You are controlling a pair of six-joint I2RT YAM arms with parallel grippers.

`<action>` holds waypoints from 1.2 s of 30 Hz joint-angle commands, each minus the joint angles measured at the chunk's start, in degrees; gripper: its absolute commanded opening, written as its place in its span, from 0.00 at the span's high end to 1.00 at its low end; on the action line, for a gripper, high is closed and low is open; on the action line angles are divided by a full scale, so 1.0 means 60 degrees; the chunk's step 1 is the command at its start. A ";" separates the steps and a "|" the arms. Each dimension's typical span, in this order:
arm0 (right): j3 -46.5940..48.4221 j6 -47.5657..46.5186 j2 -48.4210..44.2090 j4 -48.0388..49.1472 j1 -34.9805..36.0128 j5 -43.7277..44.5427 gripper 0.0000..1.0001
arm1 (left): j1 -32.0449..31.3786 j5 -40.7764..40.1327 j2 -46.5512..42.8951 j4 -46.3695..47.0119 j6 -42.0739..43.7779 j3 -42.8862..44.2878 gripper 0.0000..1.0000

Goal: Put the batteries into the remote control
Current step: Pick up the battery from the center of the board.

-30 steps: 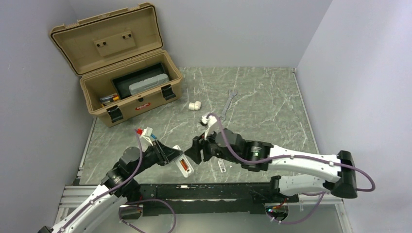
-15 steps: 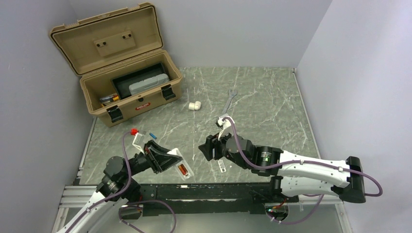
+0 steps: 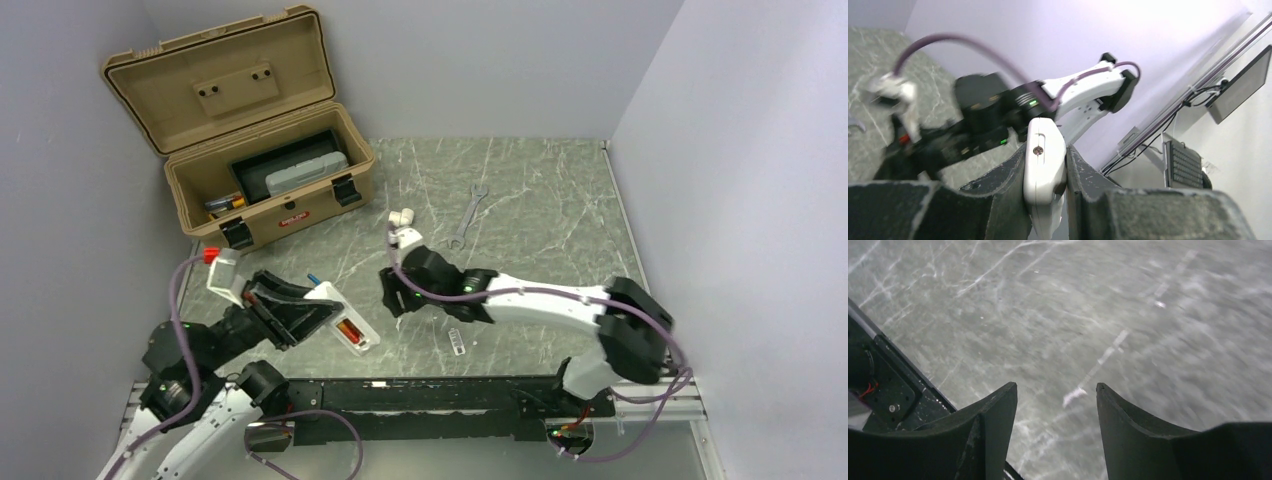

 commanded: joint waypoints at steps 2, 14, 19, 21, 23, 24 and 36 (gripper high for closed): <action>0.2323 -0.1693 0.2597 0.0958 0.0006 -0.2106 0.36 | -0.0024 -0.0388 0.0358 -0.0966 0.0100 0.1178 1.00; 0.7015 -0.2388 0.7336 0.0730 -0.0027 -0.2846 0.30 | -0.0021 -0.0534 -0.0010 -0.1200 0.0032 0.1323 1.00; 0.8243 -0.2694 0.8307 0.0153 -0.0068 -0.2512 0.31 | -0.0022 -0.0507 -0.0084 -0.1167 -0.0048 0.1197 1.00; 0.8648 -0.2835 0.8622 -0.0061 -0.0072 -0.2449 0.33 | -0.0024 -0.0494 -0.0086 -0.1105 -0.0075 0.1151 1.00; 0.8988 -0.2971 0.8878 -0.0244 -0.0082 -0.2406 0.35 | -0.0022 -0.0467 -0.0068 -0.1025 -0.0092 0.1101 1.00; 0.9091 -0.3021 0.8986 -0.0315 -0.0082 -0.2396 0.36 | -0.0021 -0.0452 -0.0044 -0.0997 -0.0094 0.1089 1.00; 0.9349 -0.3669 0.9430 -0.1092 0.0097 -0.1317 0.60 | -0.0022 -0.0505 -0.0164 -0.0600 -0.0412 0.0696 1.00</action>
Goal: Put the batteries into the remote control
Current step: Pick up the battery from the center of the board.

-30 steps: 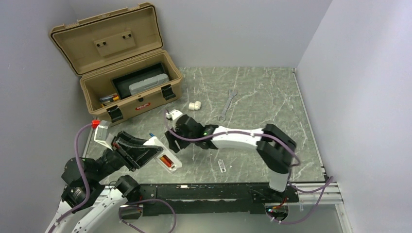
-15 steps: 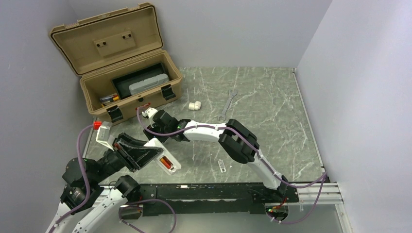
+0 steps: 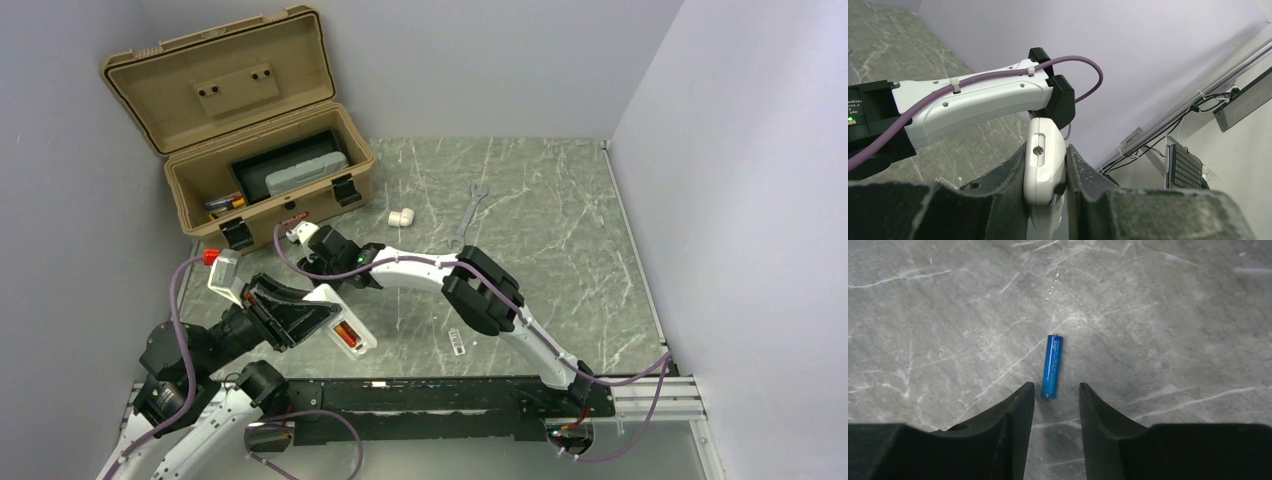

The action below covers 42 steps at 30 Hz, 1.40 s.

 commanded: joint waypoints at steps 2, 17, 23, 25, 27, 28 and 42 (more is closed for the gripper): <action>0.0238 -0.0627 0.0205 -0.0723 0.0210 0.1000 0.61 | -0.0022 -0.0091 -0.0120 0.0717 -0.0250 -0.0084 1.00; 0.0315 -0.0848 0.0361 -0.0743 0.0473 0.1297 0.68 | -0.0021 -0.0221 -0.0126 0.0730 -0.0368 -0.0237 1.00; 0.0664 -0.0795 0.0582 -0.0868 0.0482 0.1267 0.69 | -0.0023 -0.0245 -0.0131 0.0739 -0.0400 -0.0268 1.00; 0.0712 -0.0773 0.0629 -0.0862 0.0460 0.1239 0.69 | -0.0022 -0.0272 -0.0135 0.0705 -0.0385 -0.0268 1.00; 0.0759 -0.0744 0.0695 -0.0873 0.0459 0.1223 0.69 | -0.0029 -0.0269 -0.0153 0.0691 -0.0384 -0.0268 1.00; 0.0796 -0.0731 0.0730 -0.0909 0.0459 0.1234 0.70 | -0.0025 -0.0288 -0.0153 0.0681 -0.0382 -0.0281 1.00; -0.1459 0.0575 -0.0727 0.0210 0.0328 0.1310 1.00 | -0.0026 -0.0443 -0.0139 0.0338 -0.0351 -0.0196 1.00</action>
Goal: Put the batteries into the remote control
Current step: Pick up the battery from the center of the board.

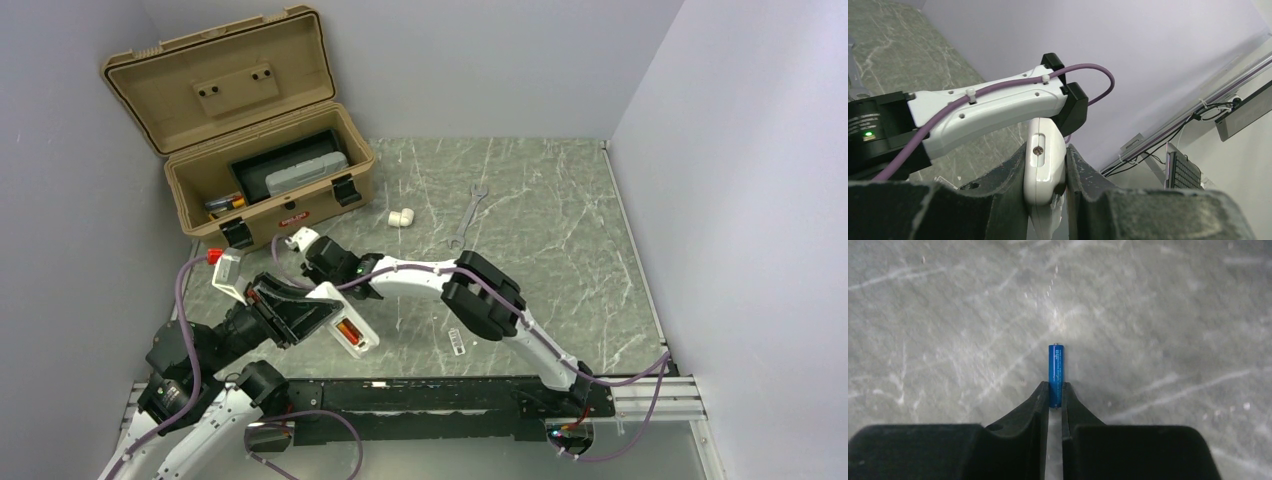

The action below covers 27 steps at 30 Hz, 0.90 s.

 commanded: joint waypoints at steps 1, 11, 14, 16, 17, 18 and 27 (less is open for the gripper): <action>-0.1672 0.0787 -0.1081 0.0014 -0.0073 0.0176 1.00 | -0.0022 -0.0220 -0.0086 0.0107 -0.0026 0.0150 1.00; -0.7058 0.1909 -0.6498 0.1294 -0.0052 0.0720 1.00 | -0.0022 -0.0582 -0.0224 -0.0321 0.0091 -0.0061 1.00; -0.8686 0.2567 -0.8470 0.1577 -0.0008 0.0619 1.00 | -0.0033 -0.0636 -0.0233 -0.0235 0.0040 -0.0278 1.00; -0.9700 0.2973 -0.9808 0.1767 0.0006 0.0447 1.00 | -0.0024 -0.0654 -0.0229 -0.0199 0.0019 -0.0414 1.00; -1.0332 0.3206 -1.0471 0.1858 0.0005 0.0364 1.00 | -0.0033 -0.0655 -0.0225 -0.0140 0.0015 -0.0488 1.00; -1.0596 0.3425 -1.1162 0.1886 -0.0001 0.0294 1.00 | -0.0030 -0.0655 -0.0215 -0.0100 0.0001 -0.0556 1.00; -1.3663 0.2891 -1.6185 0.4098 0.0029 -0.2720 1.00 | -0.0025 -0.0684 -0.0127 0.0426 -0.0207 -0.1095 1.00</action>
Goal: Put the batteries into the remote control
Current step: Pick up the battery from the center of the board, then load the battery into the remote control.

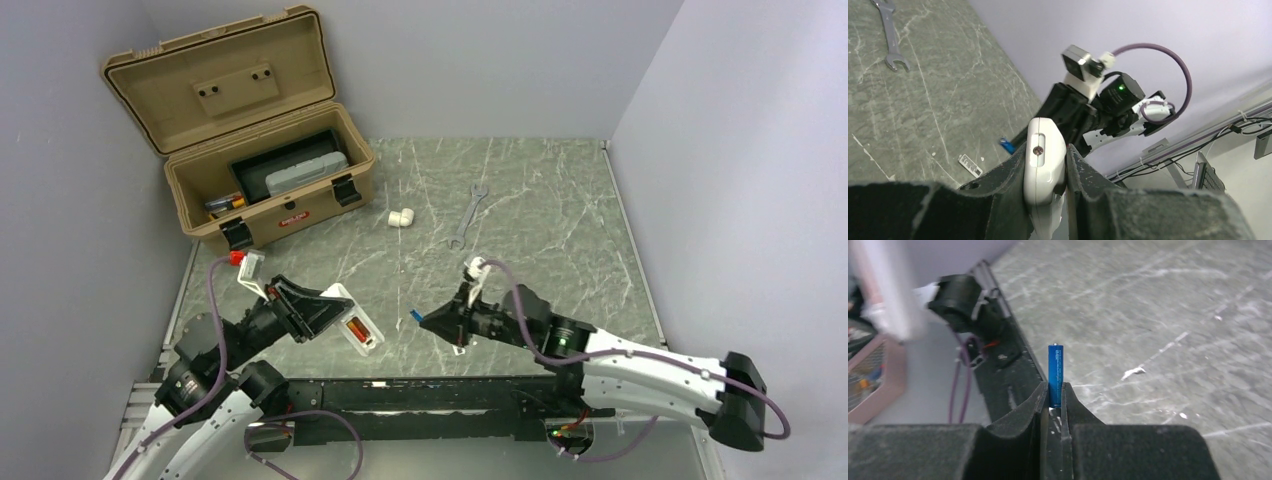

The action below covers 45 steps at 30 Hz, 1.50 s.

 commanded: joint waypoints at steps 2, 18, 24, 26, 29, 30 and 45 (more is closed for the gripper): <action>-0.1175 -0.0744 -0.2004 0.2069 0.0071 -0.2261 1.00 | -0.0025 -0.0085 0.0106 0.0853 -0.0192 -0.0117 1.00; -0.0382 -0.4106 -0.2385 0.0955 0.0100 -0.6058 1.00 | -0.0023 0.0742 0.0687 0.2043 -0.0073 -0.0466 1.00; 0.0291 -0.2481 -0.1834 0.0813 0.0106 -0.3655 1.00 | -0.0024 0.0594 0.0753 0.2559 -0.0193 -0.1035 1.00; 0.0570 -0.1720 -0.1663 0.0718 0.0130 -0.2328 1.00 | -0.0026 0.0187 0.0706 0.3196 -0.0686 -0.1626 1.00; 0.0926 -0.1187 -0.1492 0.0413 0.0204 -0.0823 1.00 | -0.0023 -0.0236 0.0778 0.4688 -0.1836 -0.2755 1.00; 0.1008 -0.1225 -0.1449 0.0367 0.0233 -0.0573 1.00 | -0.0023 -0.0331 0.0837 0.5357 -0.2106 -0.3085 1.00; 0.2713 -0.1201 0.1802 -0.0054 0.1587 0.2214 1.00 | -0.0022 -0.1456 0.1145 0.5037 -0.2831 -0.3403 1.00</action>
